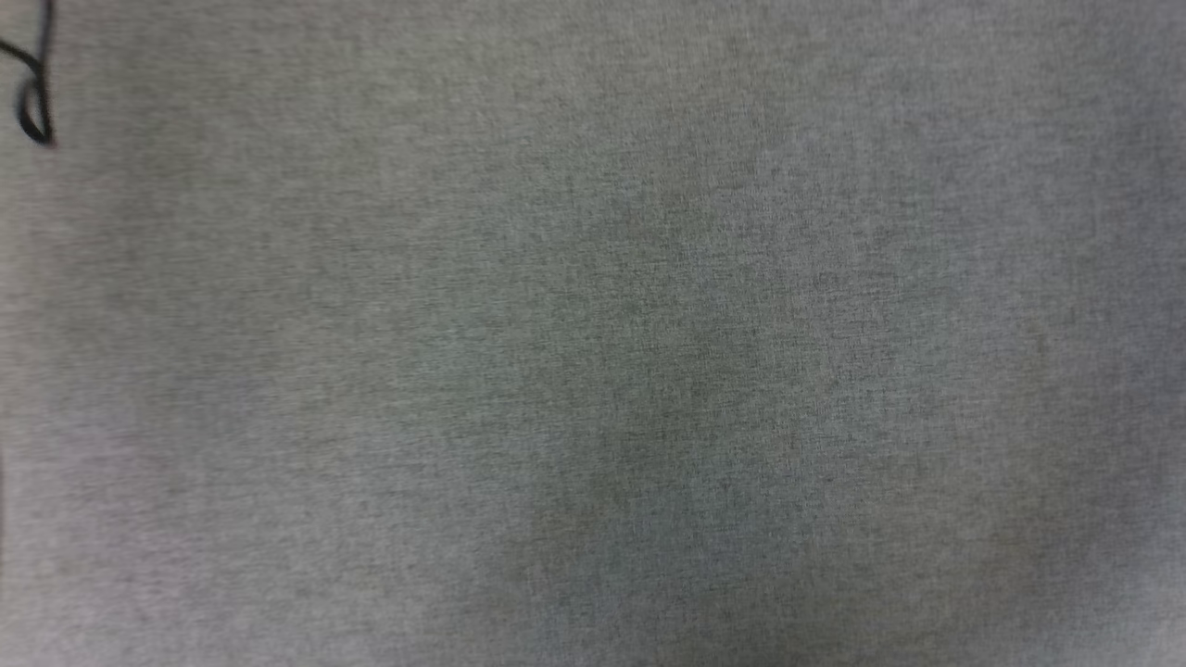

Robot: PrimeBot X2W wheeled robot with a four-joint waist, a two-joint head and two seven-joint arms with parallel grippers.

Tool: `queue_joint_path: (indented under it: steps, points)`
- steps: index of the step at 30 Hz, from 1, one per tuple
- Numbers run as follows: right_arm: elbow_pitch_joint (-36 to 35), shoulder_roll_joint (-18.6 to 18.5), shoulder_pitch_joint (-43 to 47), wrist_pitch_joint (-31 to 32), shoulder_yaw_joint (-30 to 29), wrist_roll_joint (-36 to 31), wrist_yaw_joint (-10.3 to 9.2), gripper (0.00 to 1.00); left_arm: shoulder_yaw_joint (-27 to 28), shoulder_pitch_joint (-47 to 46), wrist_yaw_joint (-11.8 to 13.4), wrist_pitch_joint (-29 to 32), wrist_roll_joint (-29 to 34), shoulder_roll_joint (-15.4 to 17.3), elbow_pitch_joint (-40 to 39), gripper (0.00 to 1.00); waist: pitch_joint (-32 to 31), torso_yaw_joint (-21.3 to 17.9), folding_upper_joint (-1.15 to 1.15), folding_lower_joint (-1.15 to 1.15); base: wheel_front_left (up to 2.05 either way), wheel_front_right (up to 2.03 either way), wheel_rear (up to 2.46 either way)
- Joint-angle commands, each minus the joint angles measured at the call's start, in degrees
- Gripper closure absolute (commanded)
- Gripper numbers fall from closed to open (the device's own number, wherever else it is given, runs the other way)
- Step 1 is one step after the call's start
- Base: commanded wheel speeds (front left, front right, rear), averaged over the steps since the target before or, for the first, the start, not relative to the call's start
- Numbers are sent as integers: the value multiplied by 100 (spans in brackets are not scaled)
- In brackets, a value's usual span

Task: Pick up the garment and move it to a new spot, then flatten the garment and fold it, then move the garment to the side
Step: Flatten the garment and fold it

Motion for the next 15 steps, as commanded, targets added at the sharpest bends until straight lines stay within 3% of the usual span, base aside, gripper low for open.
queue_joint_path:
  steps: [1, 8, 15]
  points:
    - [-36, -63, 183, -58, 43, 83, -4, 100, 40, 175, -31, -77, -51, -8, 13, 100, -143, 77, 0, -1, 0, 0, 0]
    - [-421, -432, 1761, -74, 315, 673, -4, 100, 244, 1717, -221, -320, -355, -132, -178, 100, -957, 298, 0, -1, 0, 0, 0]
    - [-892, -663, 3838, -25, 374, 1187, -5, 100, 508, 3850, -205, -356, -418, -258, -821, 100, -2001, 402, 0, -1, 0, 0, 0]
